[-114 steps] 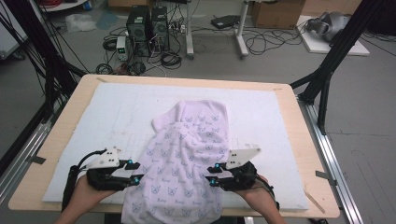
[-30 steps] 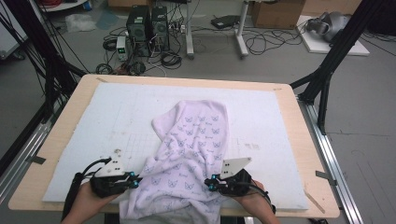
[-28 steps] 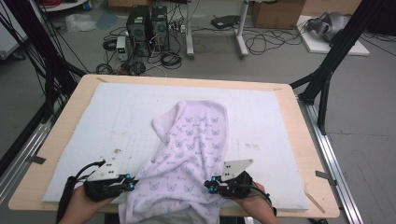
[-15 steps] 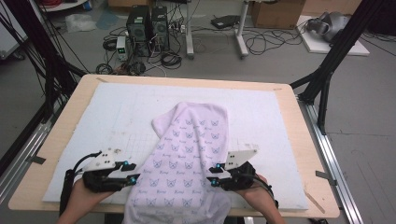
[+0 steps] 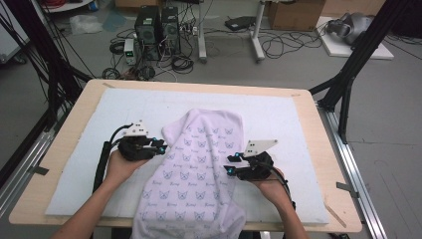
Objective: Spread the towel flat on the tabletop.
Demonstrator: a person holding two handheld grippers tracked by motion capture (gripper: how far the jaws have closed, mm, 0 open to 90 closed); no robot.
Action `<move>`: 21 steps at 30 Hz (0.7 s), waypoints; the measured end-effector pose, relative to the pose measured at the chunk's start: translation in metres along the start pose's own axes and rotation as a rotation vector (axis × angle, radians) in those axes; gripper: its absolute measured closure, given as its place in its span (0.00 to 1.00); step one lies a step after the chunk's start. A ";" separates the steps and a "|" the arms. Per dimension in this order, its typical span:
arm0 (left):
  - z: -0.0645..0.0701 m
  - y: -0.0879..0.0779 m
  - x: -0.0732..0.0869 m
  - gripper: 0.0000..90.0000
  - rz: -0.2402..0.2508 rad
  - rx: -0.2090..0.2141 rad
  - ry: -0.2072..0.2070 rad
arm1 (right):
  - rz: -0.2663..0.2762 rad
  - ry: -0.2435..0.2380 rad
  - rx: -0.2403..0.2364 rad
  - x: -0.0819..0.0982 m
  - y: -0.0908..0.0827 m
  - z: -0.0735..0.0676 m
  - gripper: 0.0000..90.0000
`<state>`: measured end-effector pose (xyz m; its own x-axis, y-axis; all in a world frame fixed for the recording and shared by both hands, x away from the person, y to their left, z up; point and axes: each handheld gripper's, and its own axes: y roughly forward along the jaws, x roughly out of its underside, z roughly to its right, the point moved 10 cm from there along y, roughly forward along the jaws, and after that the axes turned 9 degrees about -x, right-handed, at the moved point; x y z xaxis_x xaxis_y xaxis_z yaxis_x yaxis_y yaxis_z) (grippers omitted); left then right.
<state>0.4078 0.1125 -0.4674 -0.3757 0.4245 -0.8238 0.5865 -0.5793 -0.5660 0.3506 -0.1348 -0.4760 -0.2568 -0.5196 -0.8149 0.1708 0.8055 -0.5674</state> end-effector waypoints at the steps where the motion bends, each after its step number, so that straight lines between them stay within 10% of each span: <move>1: -0.003 0.005 -0.002 0.79 0.002 -0.003 0.001 | 0.002 0.002 -0.001 0.001 0.001 0.003 0.66; 16: -0.043 0.063 0.007 0.66 -0.179 -0.150 -0.081 | -0.013 0.008 0.015 0.004 0.005 0.009 0.61; 21: -0.044 0.064 0.006 0.95 -0.227 -0.200 -0.022 | -0.015 -0.002 0.016 0.003 0.007 0.008 0.61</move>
<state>0.4750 0.1088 -0.5068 -0.5277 0.5108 -0.6787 0.6149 -0.3216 -0.7200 0.3591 -0.1326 -0.4833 -0.2580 -0.5320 -0.8065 0.1825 0.7928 -0.5815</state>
